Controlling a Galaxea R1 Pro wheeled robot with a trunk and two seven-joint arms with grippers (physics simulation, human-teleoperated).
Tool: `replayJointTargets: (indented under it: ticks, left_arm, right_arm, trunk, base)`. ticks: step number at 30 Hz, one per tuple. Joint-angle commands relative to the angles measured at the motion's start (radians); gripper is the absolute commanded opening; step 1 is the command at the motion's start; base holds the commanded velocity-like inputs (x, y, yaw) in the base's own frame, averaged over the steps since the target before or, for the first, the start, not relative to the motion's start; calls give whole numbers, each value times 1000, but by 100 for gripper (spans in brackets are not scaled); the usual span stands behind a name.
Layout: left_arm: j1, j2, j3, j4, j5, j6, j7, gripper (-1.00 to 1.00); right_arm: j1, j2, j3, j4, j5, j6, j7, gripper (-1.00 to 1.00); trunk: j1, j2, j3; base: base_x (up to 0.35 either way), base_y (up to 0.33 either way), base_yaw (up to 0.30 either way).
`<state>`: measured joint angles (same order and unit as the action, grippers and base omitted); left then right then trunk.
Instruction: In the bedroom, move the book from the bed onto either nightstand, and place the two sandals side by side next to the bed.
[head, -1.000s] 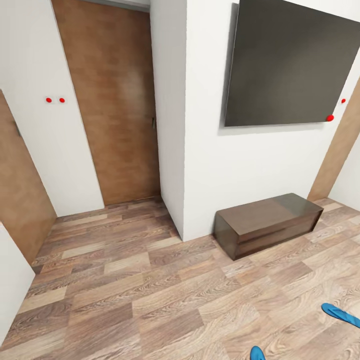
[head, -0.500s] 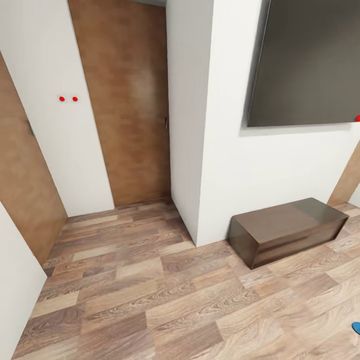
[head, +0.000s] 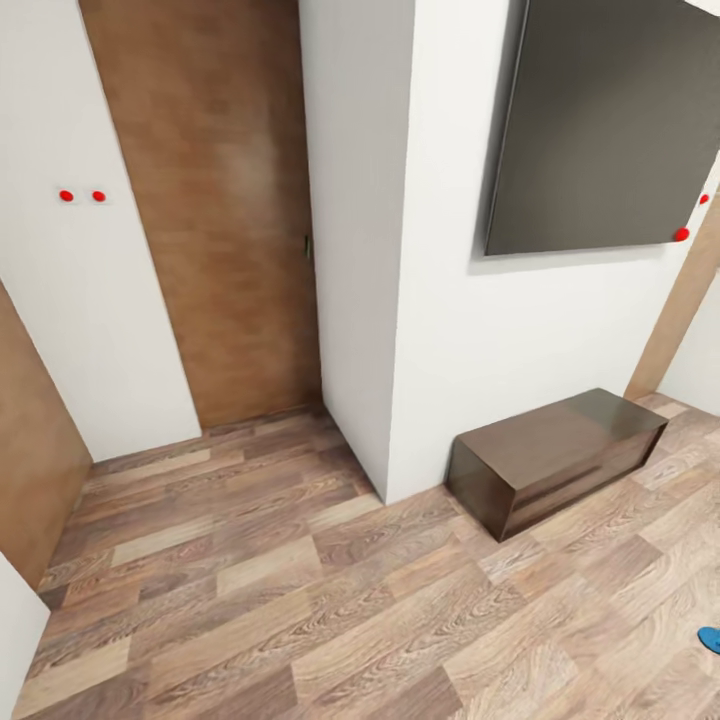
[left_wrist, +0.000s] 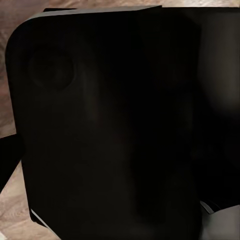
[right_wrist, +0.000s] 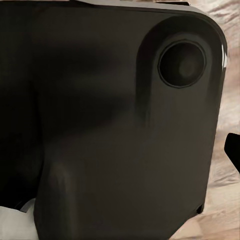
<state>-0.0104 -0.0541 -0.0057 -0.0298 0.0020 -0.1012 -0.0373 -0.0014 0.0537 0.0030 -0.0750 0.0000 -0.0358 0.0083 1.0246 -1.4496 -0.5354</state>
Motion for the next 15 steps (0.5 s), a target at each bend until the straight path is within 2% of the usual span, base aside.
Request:
replayJointTargets:
  ticks: [1,6,15]
  left_arm:
    - [0,0,0,1,0,-3,-3,100]
    - [0,-1,0,1,-1,-4,-3,100]
    - [0,-1,0,1,-2,-5,-3,100]
  right_arm:
    - [0,0,0,0,0,-3,1,100]
    - [0,1,0,0,0,-3,1,100]
    - [0,1,0,0,0,-3,1,100]
  trunk:
    - [0,0,-1]
    - [0,0,-1]
    - [0,0,-1]
  base:
    - [247,278,-283]
    - [201,200,-287]
    - [65,58,-293]
